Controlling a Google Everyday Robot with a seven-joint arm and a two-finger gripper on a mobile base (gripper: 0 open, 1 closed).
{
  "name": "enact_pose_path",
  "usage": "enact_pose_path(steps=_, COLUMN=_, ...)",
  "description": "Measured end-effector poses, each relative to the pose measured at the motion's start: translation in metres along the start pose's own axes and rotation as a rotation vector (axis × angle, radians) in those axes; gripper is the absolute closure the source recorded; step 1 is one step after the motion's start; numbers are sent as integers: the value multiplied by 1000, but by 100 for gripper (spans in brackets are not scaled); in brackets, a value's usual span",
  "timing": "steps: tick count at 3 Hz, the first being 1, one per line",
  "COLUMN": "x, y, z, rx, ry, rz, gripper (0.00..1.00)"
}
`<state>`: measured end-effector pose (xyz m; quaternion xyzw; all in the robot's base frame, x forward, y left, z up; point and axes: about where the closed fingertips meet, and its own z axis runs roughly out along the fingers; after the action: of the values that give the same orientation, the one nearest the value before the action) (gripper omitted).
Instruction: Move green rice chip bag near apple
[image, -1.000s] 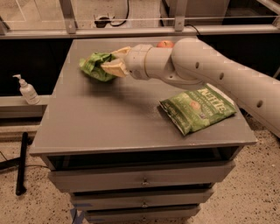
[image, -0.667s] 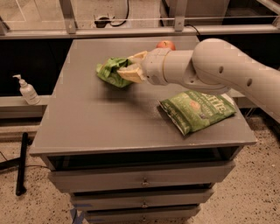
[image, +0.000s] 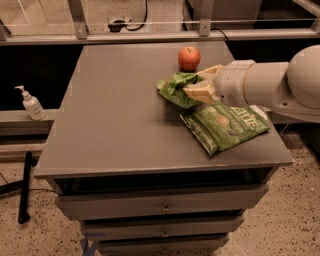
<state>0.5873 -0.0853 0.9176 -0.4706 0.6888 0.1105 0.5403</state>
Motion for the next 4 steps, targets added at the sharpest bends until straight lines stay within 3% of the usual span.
enact_pose_path(steps=1, x=26, y=-19, z=-40, rx=51, ry=82, rz=14, gripper=100)
enact_pose_path(steps=2, x=53, y=-36, z=-58, rx=91, ry=159, rz=43, gripper=100)
enact_pose_path(steps=4, x=99, y=-68, z=-49, rx=136, ry=266, rz=90, gripper=100)
